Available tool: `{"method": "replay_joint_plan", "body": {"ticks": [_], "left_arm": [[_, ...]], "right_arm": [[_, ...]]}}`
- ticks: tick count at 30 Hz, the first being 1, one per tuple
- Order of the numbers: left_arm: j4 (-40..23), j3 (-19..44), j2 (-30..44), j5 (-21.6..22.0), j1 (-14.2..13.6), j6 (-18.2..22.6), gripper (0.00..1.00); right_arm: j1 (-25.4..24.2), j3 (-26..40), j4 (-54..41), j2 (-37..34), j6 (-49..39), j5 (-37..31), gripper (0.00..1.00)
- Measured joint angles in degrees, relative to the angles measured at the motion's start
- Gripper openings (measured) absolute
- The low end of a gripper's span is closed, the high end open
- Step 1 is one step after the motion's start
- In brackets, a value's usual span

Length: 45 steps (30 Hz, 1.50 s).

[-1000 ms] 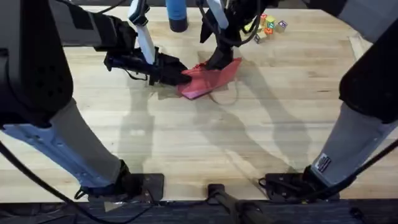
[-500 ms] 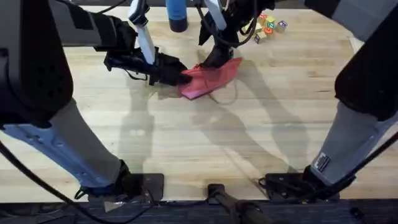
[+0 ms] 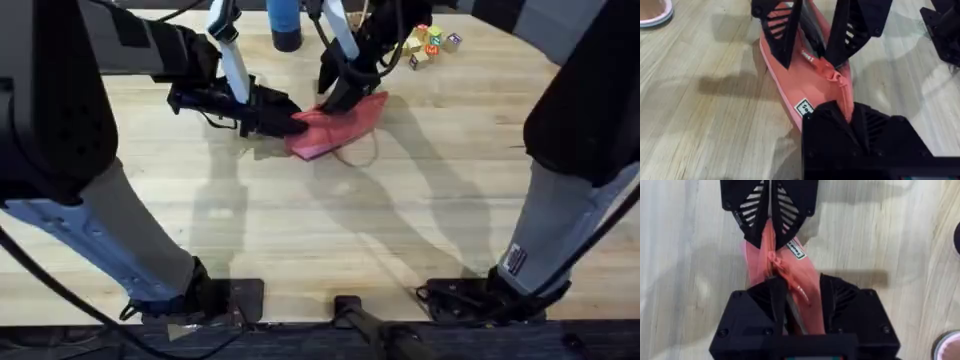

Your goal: Unzip the bag, pick up the pens from the table one at a time and place them inside, then zip the bag closed.

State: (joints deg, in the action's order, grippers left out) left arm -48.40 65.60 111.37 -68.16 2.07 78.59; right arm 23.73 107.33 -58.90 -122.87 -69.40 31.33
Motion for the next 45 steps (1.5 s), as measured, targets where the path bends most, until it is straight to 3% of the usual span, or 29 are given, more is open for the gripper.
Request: {"method": "replay_joint_plan", "body": {"ticks": [4, 6, 8, 10, 33, 45], "left_arm": [[-0.02, 0.0, 0.0, 0.0, 0.0, 0.0, 0.042], [-0.02, 0.0, 0.0, 0.0, 0.0, 0.0, 0.042], [-0.02, 0.0, 0.0, 0.0, 0.0, 0.0, 0.042], [-0.02, 0.0, -0.02, -0.02, 0.0, 0.0, 0.042], [0.35, 0.0, 0.0, -0.55, 0.0, 0.0, 0.042], [0.39, 0.0, 0.0, -0.83, 0.11, 0.0, 0.042]], "right_arm": [[0.14, 0.0, -0.14, 0.0, 0.0, 0.0, 0.319], [0.15, 0.0, -0.48, 0.02, -0.02, 0.0, 0.233], [0.17, 0.0, -0.8, 0.0, 0.02, 0.0, 0.078], [0.17, 0.0, -0.91, 0.0, 0.06, 0.0, 0.035], [-2.66, 0.0, -2.62, 4.19, 12.08, 1.61, 0.033], [-10.46, 0.0, -3.83, 4.19, 14.16, 1.53, 0.033]]}}
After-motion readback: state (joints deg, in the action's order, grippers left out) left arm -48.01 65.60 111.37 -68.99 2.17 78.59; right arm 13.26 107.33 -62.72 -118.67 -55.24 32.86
